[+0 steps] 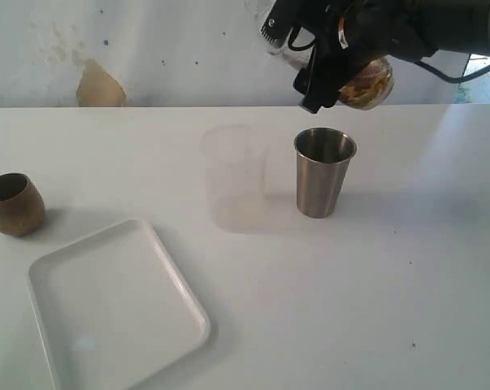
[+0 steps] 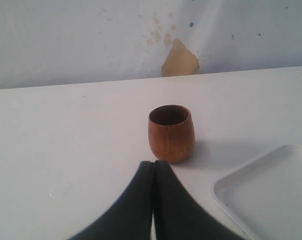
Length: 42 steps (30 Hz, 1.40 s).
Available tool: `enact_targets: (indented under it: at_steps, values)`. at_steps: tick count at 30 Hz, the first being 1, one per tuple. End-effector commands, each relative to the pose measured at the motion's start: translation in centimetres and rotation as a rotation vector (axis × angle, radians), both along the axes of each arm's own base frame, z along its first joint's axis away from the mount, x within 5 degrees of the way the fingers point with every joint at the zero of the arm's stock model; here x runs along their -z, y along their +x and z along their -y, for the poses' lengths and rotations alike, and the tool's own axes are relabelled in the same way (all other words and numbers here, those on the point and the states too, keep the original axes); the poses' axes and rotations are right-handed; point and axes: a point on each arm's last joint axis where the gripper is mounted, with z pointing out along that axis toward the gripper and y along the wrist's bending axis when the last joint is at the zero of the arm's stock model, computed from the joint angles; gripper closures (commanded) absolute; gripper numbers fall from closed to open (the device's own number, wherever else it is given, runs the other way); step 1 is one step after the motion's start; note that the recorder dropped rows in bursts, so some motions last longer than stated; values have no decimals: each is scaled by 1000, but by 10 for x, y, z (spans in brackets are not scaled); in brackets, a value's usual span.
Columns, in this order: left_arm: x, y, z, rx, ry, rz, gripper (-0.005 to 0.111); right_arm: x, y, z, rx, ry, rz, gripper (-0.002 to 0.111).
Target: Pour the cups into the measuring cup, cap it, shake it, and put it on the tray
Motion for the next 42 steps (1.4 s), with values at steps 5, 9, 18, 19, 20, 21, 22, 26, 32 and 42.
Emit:
enact_targets:
  at_steps: [5, 9, 18, 19, 20, 21, 22, 26, 32, 42]
  values:
    - [1, 0, 0, -1, 1, 6, 107, -2, 3, 3, -4, -89, 16, 108]
    - [1, 0, 0, -1, 1, 6, 107, 10, 9, 2, -5, -115, -9, 108]
    - [1, 0, 0, -1, 1, 6, 107, 15, 12, 0, -44, -189, -7, 108]
    - [1, 0, 0, -1, 1, 6, 107, 15, 11, -2, -48, -189, -7, 108]
    - [1, 0, 0, -1, 1, 6, 107, 17, 10, -4, -57, -190, -9, 108]
    - [1, 0, 0, -1, 1, 6, 107, 18, 9, -9, -77, -199, -11, 108]
    - [1, 0, 0, -1, 1, 6, 107, 19, 7, -13, -100, -213, -15, 108]
    - [1, 0, 0, -1, 1, 6, 107, 18, 4, -22, -140, -238, -11, 108]
    - [1, 0, 0, -1, 1, 6, 107, 18, 4, -23, -144, -247, -12, 108]
    - [1, 0, 0, -1, 1, 6, 107, 19, 3, -22, -171, -321, -25, 108]
